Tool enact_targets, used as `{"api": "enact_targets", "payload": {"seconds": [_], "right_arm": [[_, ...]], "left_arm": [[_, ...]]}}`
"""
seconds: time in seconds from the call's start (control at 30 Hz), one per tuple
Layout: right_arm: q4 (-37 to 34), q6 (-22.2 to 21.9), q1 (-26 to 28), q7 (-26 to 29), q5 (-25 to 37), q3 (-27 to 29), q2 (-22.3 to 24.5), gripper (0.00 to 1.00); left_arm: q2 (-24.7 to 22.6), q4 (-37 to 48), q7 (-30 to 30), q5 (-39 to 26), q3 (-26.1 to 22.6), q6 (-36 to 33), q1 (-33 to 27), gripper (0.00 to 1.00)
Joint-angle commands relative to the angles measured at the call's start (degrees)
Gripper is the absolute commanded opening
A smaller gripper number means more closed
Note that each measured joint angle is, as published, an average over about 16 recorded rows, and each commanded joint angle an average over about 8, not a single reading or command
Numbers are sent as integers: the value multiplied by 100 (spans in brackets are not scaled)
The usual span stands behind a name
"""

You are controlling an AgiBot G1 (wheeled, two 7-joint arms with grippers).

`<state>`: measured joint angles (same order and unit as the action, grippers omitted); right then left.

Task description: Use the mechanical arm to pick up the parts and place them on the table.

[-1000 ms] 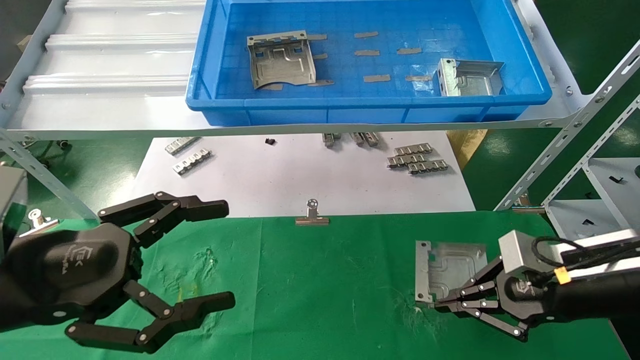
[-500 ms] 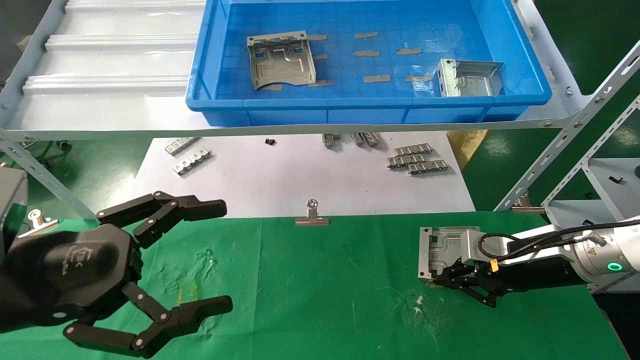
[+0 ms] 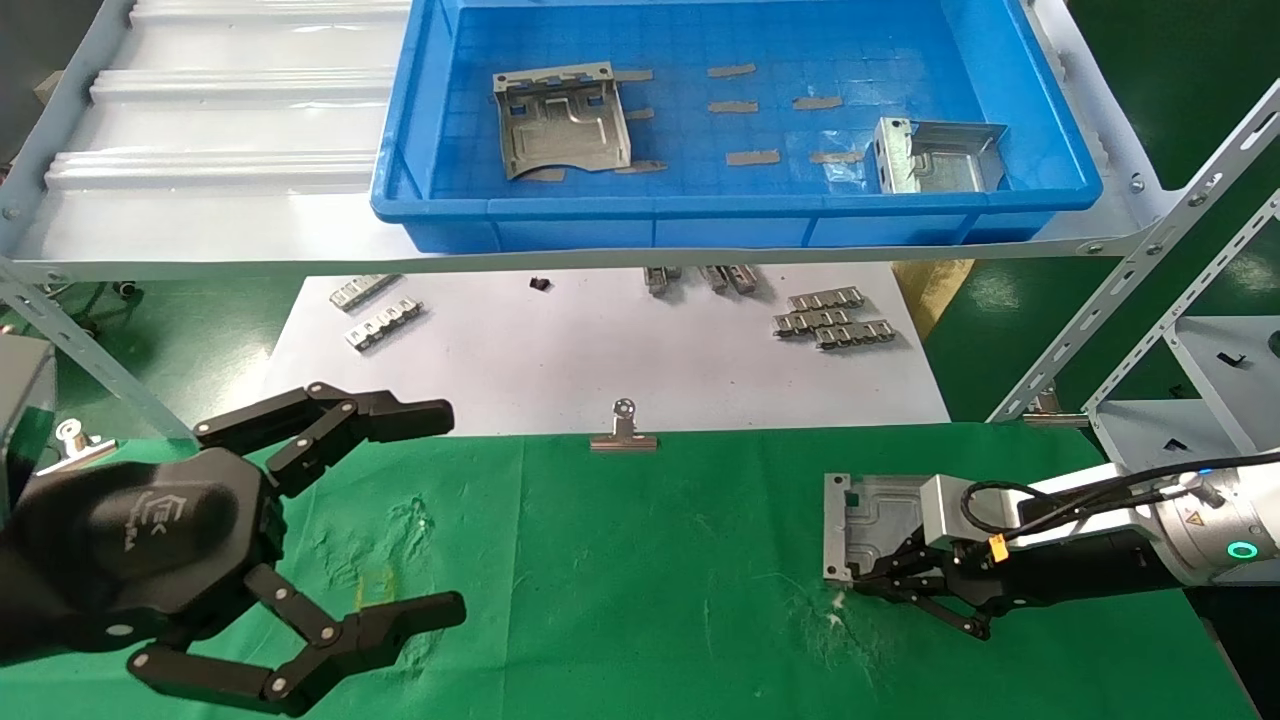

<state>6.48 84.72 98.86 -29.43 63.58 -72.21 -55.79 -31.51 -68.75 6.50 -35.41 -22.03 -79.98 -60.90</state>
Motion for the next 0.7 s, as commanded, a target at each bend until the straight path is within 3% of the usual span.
{"api": "enact_targets", "payload": {"seconds": [0.03,0.13,0.2,0.43,0.7], "right_arm": [[-73,64,-32,-40,17,-15,-16,53],[-125,45,-11,-135,130,-90,-77,89],[-149,18,20,-213,196,-131,-118,100],[-182,28,124,-606,352,-230,-210,100],[-266,397,259,-858,274,-181,-219,100]], "left_arm": [[0,0,0,0,0,0,0,100],[0,0,0,0,0,0,0,100],[0,0,0,0,0,0,0,100],[0,0,0,0,0,0,0,100],[0,0,0,0,0,0,0,100]]}}
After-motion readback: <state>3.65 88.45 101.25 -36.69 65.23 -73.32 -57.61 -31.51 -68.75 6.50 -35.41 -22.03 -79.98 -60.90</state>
